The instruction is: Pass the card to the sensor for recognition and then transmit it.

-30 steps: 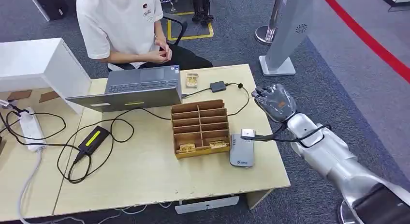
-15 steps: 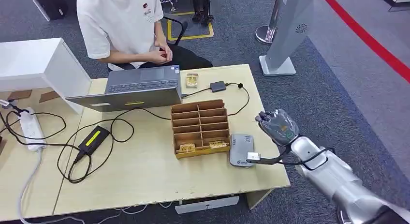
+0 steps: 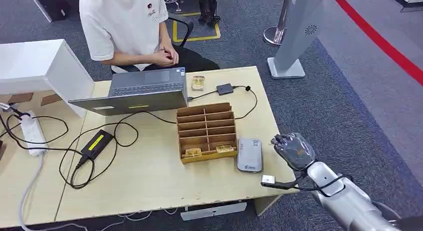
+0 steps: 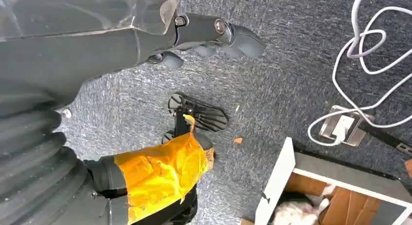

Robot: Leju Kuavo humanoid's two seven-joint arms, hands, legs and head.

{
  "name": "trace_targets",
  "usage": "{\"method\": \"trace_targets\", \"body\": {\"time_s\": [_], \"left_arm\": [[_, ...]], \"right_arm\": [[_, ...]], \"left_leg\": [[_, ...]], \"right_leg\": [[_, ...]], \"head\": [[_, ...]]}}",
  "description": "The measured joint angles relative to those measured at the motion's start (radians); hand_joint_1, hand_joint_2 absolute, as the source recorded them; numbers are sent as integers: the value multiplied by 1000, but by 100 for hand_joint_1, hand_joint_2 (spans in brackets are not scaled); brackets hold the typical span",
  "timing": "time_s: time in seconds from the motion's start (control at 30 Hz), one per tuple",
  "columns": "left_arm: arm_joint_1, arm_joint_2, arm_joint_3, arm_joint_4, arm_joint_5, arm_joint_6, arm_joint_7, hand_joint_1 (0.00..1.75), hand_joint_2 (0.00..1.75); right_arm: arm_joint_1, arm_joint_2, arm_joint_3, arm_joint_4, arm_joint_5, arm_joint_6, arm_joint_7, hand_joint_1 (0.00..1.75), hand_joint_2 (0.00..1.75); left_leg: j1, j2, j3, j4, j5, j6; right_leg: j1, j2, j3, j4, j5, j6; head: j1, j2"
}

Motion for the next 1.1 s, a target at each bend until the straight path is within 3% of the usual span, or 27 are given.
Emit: {"method": "trace_targets", "body": {"time_s": [0.37, 0.9, 1.1], "left_arm": [[0, 2, 0, 0, 5, 6, 0, 0, 175], [-1, 2, 0, 0, 7, 11, 0, 0, 175], [-6, -2, -1, 0, 5, 18, 4, 0, 175]], "right_arm": [[92, 6, -56, -27, 55, 0, -34, 175, 175], [104, 18, -89, -27, 69, 0, -55, 175, 175], [100, 45, -87, -34, 77, 0, -72, 175, 175]], "left_leg": [[0, 0, 0, 0, -1, -1], [0, 0, 0, 0, -1, -1], [0, 0, 0, 0, -1, -1]], "right_leg": [[0, 0, 0, 0, -1, -1], [0, 0, 1, 0, -1, -1], [0, 0, 1, 0, -1, -1]], "head": [[0, 0], [0, 0], [0, 0]]}}
